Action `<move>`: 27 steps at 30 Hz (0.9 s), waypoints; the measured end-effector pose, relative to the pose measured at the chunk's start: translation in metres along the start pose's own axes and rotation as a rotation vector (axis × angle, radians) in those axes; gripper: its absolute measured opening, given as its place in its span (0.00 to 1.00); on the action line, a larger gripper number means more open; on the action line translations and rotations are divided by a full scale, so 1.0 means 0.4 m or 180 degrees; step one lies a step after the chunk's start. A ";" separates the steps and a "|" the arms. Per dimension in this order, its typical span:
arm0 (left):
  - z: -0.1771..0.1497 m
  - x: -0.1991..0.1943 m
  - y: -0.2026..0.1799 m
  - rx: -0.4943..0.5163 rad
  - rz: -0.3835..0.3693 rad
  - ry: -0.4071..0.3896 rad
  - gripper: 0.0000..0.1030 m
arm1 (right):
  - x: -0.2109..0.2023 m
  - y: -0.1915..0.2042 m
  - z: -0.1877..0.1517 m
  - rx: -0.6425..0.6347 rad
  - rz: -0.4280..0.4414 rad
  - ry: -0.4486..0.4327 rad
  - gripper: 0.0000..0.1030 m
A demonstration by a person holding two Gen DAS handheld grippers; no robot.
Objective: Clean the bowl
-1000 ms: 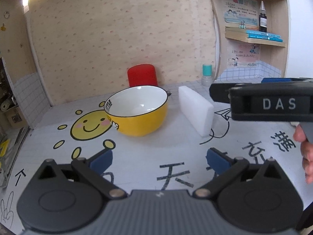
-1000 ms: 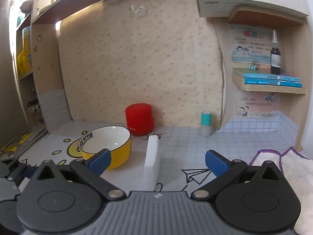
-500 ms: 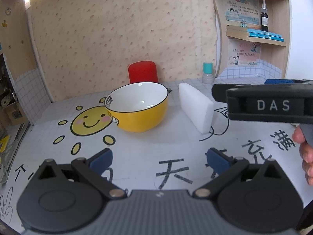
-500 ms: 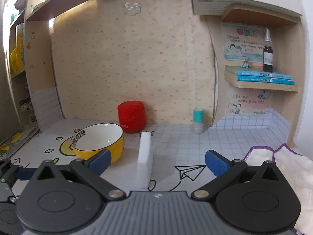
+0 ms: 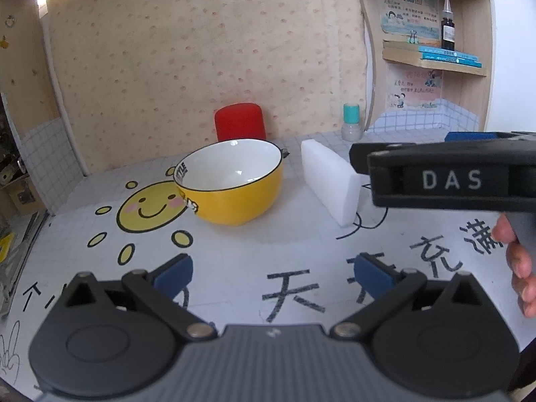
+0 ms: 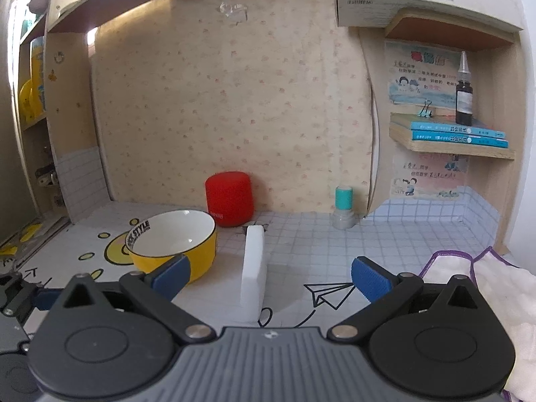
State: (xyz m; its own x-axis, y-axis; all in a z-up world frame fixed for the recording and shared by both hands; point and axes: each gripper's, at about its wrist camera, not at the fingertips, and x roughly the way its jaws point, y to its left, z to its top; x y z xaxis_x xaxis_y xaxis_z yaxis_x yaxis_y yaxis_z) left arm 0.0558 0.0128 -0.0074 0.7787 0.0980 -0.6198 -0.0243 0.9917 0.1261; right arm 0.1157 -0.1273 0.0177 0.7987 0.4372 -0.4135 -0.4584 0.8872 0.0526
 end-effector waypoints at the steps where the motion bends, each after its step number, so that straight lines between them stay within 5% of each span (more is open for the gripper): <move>1: 0.000 0.000 0.000 0.0006 0.0010 0.0000 1.00 | 0.001 0.000 0.000 0.0001 -0.0002 0.0003 1.00; 5: -0.002 0.002 -0.001 0.0006 0.0011 0.0013 1.00 | -0.058 0.125 -0.027 0.0133 -0.0347 -0.0007 1.00; 27: -0.005 -0.009 -0.004 -0.0018 -0.0016 -0.0006 1.00 | -0.048 0.106 -0.026 0.0038 -0.0302 -0.0006 1.00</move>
State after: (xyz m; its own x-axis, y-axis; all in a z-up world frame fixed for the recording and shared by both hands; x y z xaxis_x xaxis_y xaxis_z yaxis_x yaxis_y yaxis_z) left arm 0.0517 0.0109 -0.0067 0.7800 0.0927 -0.6189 -0.0240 0.9927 0.1185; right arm 0.0769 -0.0995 0.0185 0.8391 0.3512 -0.4155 -0.3759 0.9264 0.0240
